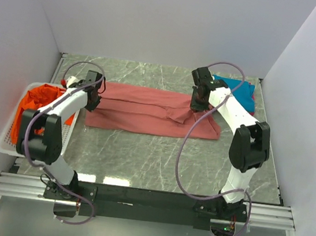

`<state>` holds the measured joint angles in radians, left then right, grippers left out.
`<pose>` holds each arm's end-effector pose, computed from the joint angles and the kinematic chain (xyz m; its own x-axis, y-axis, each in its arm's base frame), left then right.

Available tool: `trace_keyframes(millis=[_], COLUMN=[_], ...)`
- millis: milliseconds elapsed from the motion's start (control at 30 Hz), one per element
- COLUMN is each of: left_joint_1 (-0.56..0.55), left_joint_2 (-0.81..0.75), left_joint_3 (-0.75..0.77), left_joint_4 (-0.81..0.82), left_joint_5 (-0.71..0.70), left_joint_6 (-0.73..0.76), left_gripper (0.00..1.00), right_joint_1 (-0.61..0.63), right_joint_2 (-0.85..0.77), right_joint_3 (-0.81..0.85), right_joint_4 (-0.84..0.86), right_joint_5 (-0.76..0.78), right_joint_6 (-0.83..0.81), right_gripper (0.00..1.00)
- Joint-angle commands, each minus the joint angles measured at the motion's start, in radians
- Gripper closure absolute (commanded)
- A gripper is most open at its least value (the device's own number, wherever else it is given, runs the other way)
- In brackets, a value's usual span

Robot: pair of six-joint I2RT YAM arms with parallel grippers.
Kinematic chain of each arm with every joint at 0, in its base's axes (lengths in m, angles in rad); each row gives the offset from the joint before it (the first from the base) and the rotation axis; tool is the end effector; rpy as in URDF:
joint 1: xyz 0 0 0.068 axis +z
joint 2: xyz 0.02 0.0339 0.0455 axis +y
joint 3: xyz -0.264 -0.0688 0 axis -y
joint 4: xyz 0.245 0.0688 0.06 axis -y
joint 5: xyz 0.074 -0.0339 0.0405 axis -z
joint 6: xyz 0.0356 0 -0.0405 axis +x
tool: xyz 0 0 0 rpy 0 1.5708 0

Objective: Fold and stack the t-shirts
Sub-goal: Fold the tshirt

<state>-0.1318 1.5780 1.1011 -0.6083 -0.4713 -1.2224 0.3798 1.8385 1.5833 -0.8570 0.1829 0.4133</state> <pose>0.3158 -0.0256 0.2248 -0.2119 -0.8167 -0.5368 -0.8558 0.4203 -0.3016 0.3649 0.1387 0.2666 -0.8790 0.0743 -0.4709 0.0691 0.9972 0.0284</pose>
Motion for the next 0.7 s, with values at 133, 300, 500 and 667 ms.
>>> trace_keyframes(millis=[133, 300, 500, 667], left_joint_1=[0.02, 0.021, 0.005, -0.022], left_joint_2=[0.112, 0.132, 0.067, 0.056], left_joint_3=[0.14, 0.227, 0.215, 0.19], left_joint_4=[0.03, 0.013, 0.044, 0.085], left_joint_5=[-0.012, 0.013, 0.078, 0.164], left_joint_6=[0.073, 0.107, 0.162, 0.212], left_gripper=[0.72, 0.01, 0.01, 0.01], right_joint_1=[-0.031, -0.039, -0.039, -0.038], right_joint_2=[0.126, 0.237, 0.035, -0.078], right_joint_3=[0.191, 0.363, 0.094, -0.176], right_joint_4=[0.05, 0.042, 0.185, 0.334], right_joint_5=[0.0, 0.027, -0.025, -0.247], right_joint_6=[-0.022, -0.057, -0.054, -0.056], right_gripper=[0.86, 0.44, 0.27, 0.23])
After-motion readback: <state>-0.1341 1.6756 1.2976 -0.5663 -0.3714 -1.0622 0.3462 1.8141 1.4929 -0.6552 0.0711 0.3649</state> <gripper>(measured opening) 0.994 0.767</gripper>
